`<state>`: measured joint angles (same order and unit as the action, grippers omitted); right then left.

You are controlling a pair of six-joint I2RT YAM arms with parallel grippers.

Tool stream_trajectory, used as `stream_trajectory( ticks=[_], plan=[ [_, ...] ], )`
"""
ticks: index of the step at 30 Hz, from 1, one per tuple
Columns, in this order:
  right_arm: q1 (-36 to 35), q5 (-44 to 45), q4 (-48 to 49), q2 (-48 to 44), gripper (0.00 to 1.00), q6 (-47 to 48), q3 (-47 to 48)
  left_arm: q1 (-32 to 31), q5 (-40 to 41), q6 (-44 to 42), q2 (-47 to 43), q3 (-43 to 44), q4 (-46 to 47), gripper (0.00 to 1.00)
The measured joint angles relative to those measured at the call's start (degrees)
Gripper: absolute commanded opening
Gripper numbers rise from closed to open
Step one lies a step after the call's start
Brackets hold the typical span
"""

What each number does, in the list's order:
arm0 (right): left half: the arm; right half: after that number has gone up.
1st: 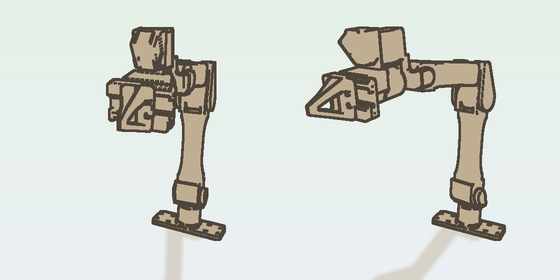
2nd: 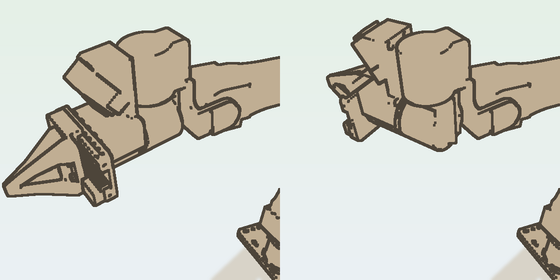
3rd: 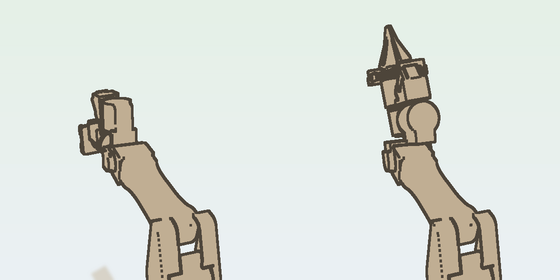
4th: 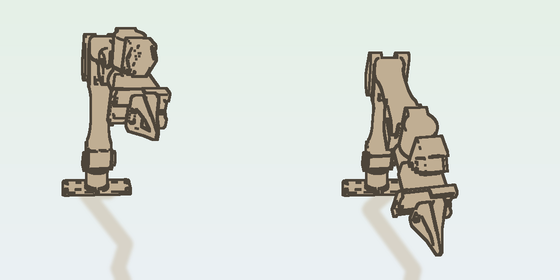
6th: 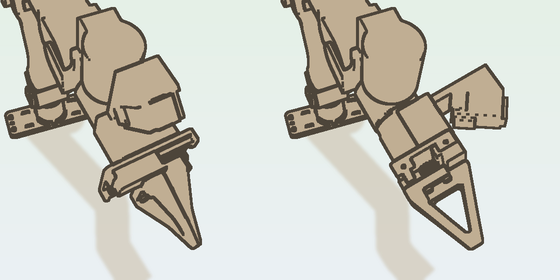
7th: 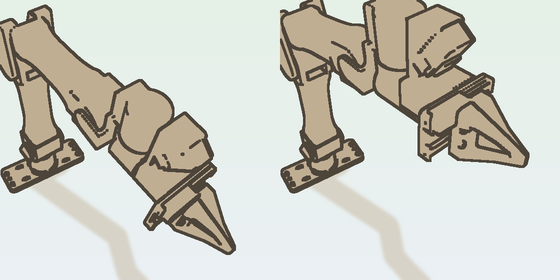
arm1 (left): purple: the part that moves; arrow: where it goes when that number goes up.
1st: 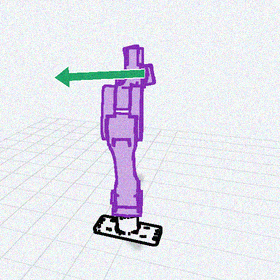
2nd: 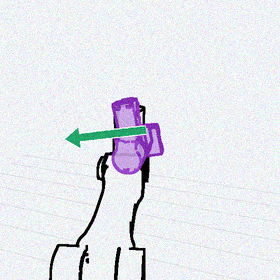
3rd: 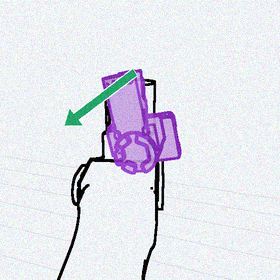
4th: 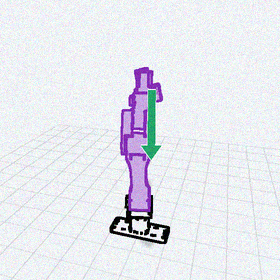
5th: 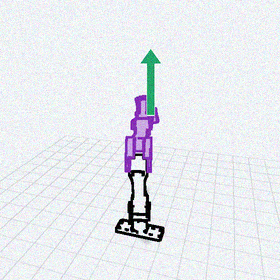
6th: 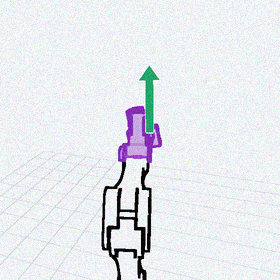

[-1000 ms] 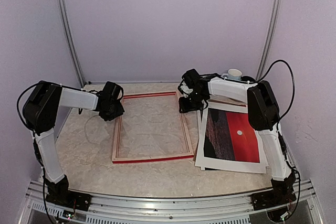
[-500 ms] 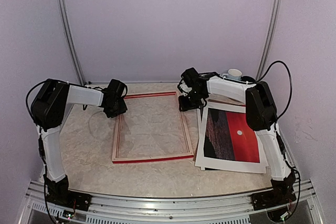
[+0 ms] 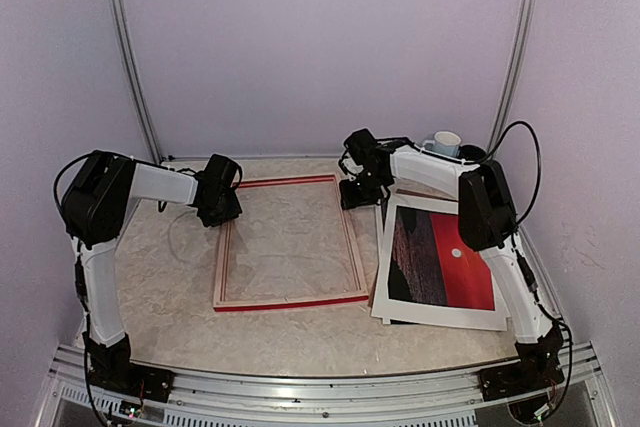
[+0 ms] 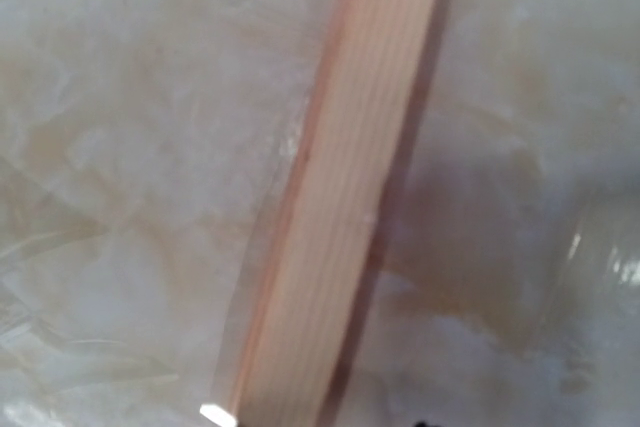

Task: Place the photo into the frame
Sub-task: Hold the frame body at the center of the board.

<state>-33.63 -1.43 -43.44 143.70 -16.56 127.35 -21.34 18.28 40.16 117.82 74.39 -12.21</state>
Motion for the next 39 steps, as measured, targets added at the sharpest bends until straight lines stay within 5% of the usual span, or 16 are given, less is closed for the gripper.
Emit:
stream_trajectory(
  ticks=[39],
  plan=[
    [-0.22,8.66,2.62,3.98,0.44,-1.25,4.11,-5.73,0.46,0.96,-8.59,-16.76,11.96,0.15]
  ],
)
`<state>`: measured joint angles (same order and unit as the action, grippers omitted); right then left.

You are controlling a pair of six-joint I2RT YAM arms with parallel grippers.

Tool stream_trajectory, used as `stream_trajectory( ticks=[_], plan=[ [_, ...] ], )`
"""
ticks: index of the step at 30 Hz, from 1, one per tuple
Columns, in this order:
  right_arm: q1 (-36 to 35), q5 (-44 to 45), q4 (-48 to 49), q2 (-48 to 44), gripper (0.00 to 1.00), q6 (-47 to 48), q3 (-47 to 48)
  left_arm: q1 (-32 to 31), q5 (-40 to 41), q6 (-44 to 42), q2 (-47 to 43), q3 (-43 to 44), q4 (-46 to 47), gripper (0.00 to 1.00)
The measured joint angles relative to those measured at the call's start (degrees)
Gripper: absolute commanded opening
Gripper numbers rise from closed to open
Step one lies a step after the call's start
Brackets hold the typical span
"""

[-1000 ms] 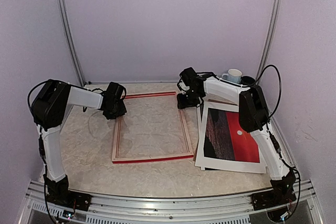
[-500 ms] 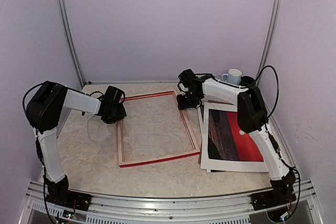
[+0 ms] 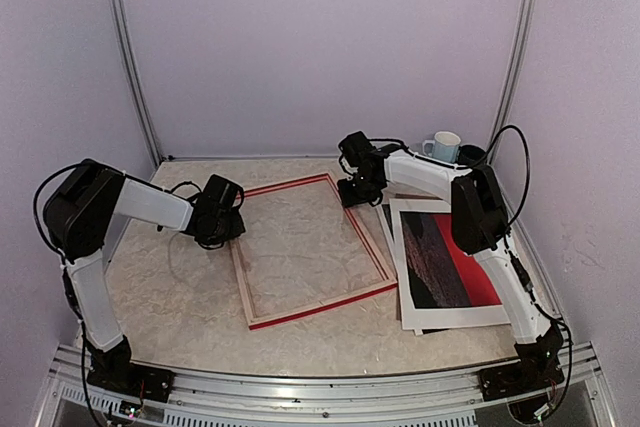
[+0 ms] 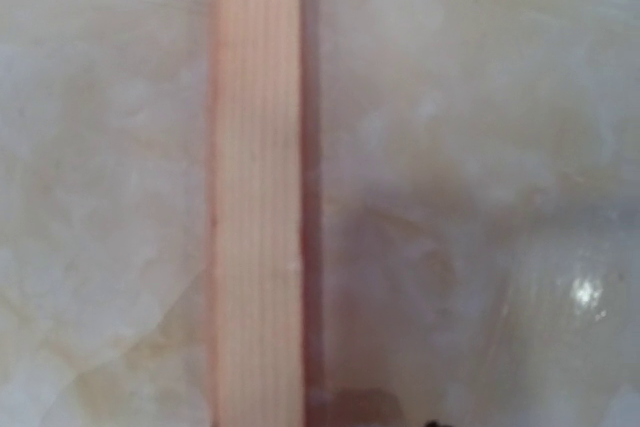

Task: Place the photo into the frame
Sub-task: Hold the frame body at the center of the board.

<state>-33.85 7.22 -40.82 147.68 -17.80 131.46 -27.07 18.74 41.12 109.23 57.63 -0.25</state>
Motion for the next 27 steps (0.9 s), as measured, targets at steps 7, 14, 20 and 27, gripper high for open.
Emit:
stream_trajectory(
  ticks=[7,14,20,27],
  plan=[
    [-0.17,0.39,1.27,0.28,0.49,1.46,0.02,-1.66,1.16,1.36,-2.51,-3.37,0.22,0.14],
    [-0.59,-0.17,1.79,0.37,0.5,2.6,0.02,-2.23,1.27,2.08,-4.79,-6.12,0.2,0.13],
    [-1.27,0.46,3.02,0.63,0.55,3.96,0.02,-2.34,1.2,1.97,-6.51,-8.07,-0.11,0.09],
    [-1.86,2.16,4.17,0.9,0.58,4.74,0.02,-3.02,1.22,1.84,-8.17,-10.03,-0.15,0.09]
  ],
)
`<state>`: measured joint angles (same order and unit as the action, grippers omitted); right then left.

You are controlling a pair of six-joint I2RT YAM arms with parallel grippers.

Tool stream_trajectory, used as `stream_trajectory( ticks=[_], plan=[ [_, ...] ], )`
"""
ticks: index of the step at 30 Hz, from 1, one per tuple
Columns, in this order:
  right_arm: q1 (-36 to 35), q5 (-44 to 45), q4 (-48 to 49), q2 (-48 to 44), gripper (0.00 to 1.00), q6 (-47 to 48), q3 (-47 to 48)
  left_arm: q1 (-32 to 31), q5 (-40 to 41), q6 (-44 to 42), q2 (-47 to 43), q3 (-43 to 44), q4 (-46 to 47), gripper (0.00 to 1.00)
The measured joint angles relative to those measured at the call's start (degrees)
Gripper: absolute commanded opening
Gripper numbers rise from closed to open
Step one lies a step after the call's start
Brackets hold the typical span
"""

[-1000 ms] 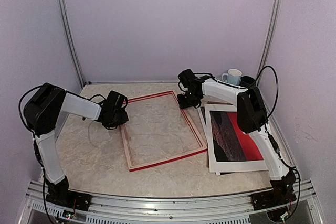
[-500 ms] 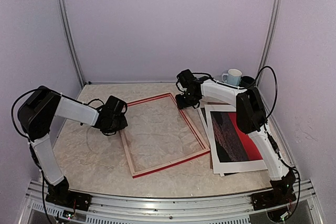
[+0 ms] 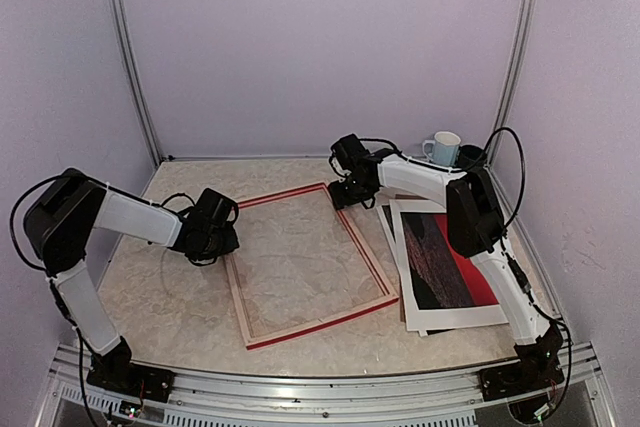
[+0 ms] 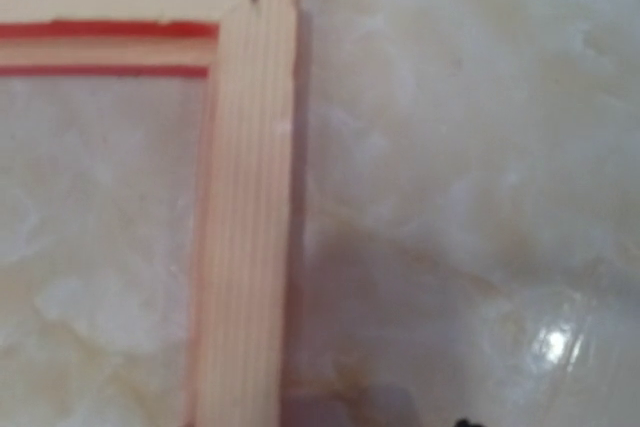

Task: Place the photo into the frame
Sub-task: Hold the frame body at the center of the board, then press the glass panel against the frame body.

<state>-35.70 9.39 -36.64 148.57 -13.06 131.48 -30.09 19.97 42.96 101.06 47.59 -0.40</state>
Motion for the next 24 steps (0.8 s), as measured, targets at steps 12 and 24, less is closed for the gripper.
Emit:
stream_trajectory(
  ticks=[12,24],
  plan=[
    [-0.15,3.34,3.87,1.46,0.67,0.52,0.66,-2.89,0.04,0.07,-2.82,-3.04,-0.57,0.09],
    [-0.26,5.81,5.99,2.67,0.65,0.33,1.7,-3.45,0.63,2.12,-3.23,-3.54,-0.7,0.09]
  ],
)
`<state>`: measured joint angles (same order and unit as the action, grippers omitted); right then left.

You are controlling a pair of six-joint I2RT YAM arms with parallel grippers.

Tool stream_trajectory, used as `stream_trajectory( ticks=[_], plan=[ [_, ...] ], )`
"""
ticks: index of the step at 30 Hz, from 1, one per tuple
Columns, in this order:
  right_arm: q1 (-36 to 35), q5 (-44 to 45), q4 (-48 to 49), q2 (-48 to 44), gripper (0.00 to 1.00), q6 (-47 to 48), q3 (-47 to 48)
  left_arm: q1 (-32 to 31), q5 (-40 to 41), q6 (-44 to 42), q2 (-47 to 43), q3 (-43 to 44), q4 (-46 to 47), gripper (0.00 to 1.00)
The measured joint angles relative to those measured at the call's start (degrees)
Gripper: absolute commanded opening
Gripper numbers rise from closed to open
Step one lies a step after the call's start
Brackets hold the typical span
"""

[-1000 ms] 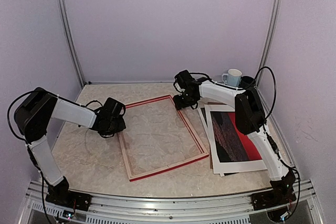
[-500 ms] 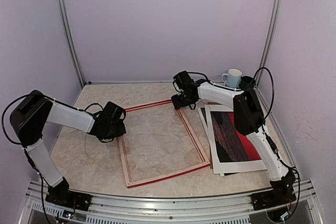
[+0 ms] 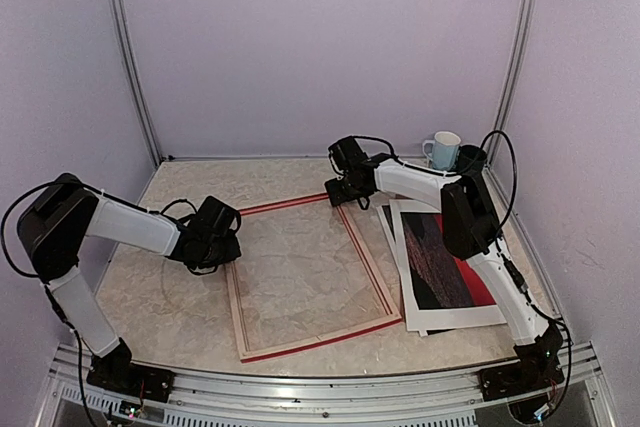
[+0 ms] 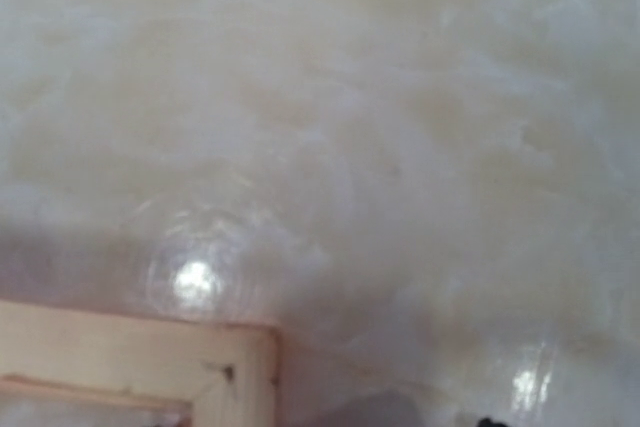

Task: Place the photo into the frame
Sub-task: Press the glass panel against the frame body.

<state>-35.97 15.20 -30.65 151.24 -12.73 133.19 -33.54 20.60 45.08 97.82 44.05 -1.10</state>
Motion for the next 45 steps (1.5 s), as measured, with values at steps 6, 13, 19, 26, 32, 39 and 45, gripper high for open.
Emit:
stream_trajectory(
  ticks=[6,13,19,26,32,39,45],
  plan=[
    [-0.13,0.57,0.55,-0.63,0.63,-0.85,-1.36,-0.24,0.63,1.66,0.76,1.4,-1.73,0.07],
    [-0.37,2.67,0.22,-3.34,0.62,-2.34,-5.77,0.04,0.52,2.49,2.45,3.39,-2.03,0.04],
    [-0.68,3.76,-2.32,-5.6,0.63,-3.91,-8.37,1.25,-0.81,2.45,4.0,5.33,-1.9,0.01],
    [-1.07,3.74,-3.76,-9.01,0.62,-5.99,-13.31,2.84,-2.36,2.4,5.29,7.06,-1.79,0.01],
    [-1.53,4.11,-4.61,-9.55,0.6,-6.88,-14.14,3.85,-2.64,2.45,7.32,9.53,-1.92,0.01],
    [-2.29,5.22,-5.01,-10.99,0.53,-8.48,-17.05,4.7,-3.48,2.54,8.55,10.93,-1.62,0.0],
    [-2.8,5.92,-4.79,-14.69,0.5,-9.86,-22.86,6.01,-5.2,2.45,9.57,11.85,-0.31,0.0]
  ],
)
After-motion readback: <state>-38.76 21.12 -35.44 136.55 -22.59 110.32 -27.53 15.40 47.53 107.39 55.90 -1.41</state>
